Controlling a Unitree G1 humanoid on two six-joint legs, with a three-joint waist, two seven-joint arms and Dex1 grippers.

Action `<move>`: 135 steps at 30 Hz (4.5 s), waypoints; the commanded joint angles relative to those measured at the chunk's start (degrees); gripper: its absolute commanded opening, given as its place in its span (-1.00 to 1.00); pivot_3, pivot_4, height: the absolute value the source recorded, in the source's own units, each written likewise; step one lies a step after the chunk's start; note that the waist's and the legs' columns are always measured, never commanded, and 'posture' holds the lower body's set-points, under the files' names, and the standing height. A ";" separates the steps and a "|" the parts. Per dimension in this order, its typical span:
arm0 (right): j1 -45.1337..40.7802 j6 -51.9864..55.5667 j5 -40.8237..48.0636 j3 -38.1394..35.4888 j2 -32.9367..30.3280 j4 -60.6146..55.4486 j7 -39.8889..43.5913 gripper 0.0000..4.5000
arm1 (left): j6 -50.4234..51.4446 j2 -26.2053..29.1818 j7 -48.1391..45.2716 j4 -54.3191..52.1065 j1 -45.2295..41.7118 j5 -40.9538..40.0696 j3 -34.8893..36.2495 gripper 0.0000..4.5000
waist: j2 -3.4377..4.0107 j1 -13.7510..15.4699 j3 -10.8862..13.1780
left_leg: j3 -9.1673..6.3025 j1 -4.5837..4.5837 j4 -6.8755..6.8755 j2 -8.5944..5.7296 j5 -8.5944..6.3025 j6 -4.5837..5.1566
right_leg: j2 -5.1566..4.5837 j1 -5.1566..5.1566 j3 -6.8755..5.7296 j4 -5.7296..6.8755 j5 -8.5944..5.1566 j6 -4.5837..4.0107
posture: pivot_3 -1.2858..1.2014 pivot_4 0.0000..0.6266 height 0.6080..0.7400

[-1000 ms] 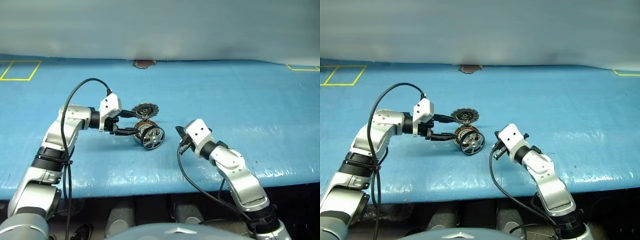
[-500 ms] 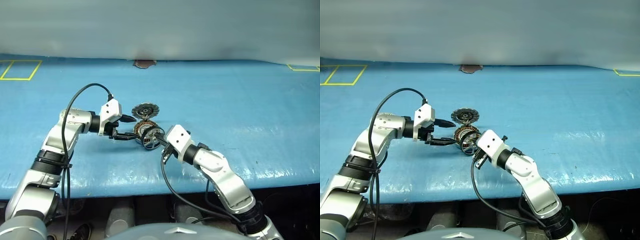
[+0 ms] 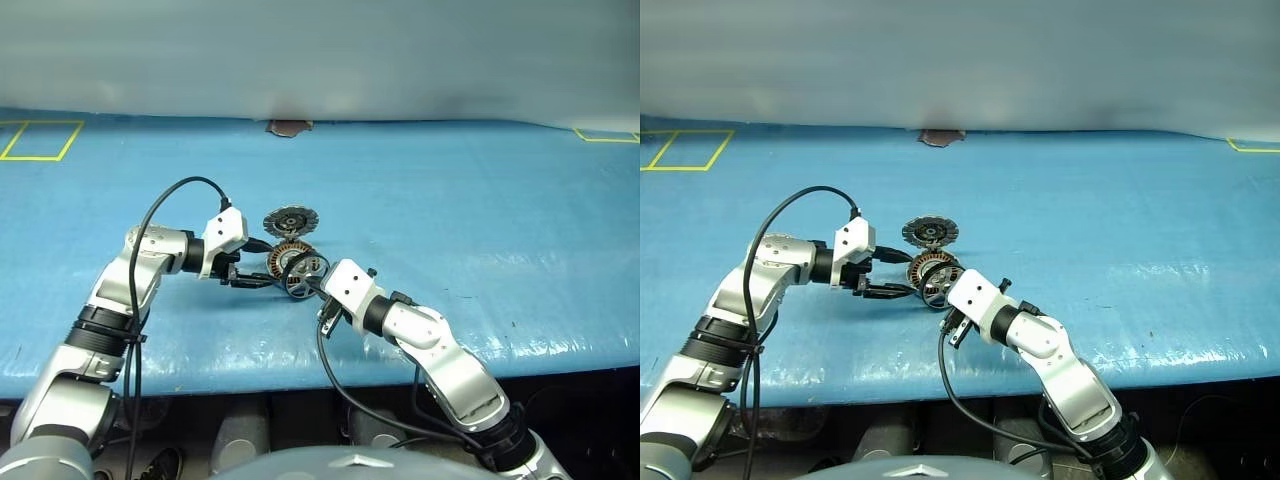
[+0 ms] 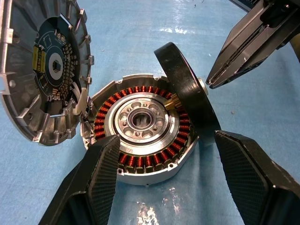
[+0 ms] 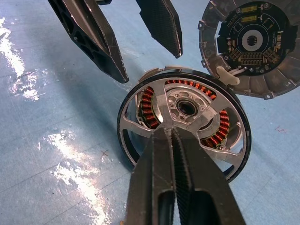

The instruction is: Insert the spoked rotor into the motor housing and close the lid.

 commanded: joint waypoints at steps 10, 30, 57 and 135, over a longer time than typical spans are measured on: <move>0.80 0.09 -4.04 0.92 -0.60 -1.81 -2.25 -0.32 | -0.69 -1.58 0.19 0.14 -1.79 0.22 0.33 0.56 | 0.00 -0.01 0.00 | 0.00 0.00 0.00 0.00 0.00 0.00 | 0.00 0.00 0.00 0.00 0.00 0.00 | 0.03 -0.52 1.00; 0.22 -2.52 -5.77 0.79 2.13 2.87 -4.11 -0.32 | -1.73 -1.12 0.60 0.45 -2.00 0.95 1.12 0.56 | 0.00 -0.13 0.00 | 0.00 0.03 0.00 0.01 0.00 0.00 | 0.01 0.01 0.00 0.02 0.00 0.00 | 0.03 -0.52 1.00; 0.12 -1.66 -5.99 -0.26 2.24 -0.21 -4.36 -0.32 | -2.45 -1.80 1.02 1.66 -1.99 1.45 0.18 0.56 | 0.00 -0.07 0.00 | 0.00 0.03 0.00 0.01 0.00 0.00 | 0.01 0.01 0.00 0.01 0.00 0.00 | 0.03 -0.52 1.00; 1.81 -3.15 -0.97 -3.05 4.11 2.02 -3.40 -0.80 | -4.21 -2.01 1.25 3.16 -2.89 3.49 0.48 0.56 | 0.00 -0.07 0.00 | 0.00 0.03 0.00 0.01 0.00 0.00 | 0.01 0.02 0.00 0.01 0.00 0.00 | 0.03 -0.52 1.00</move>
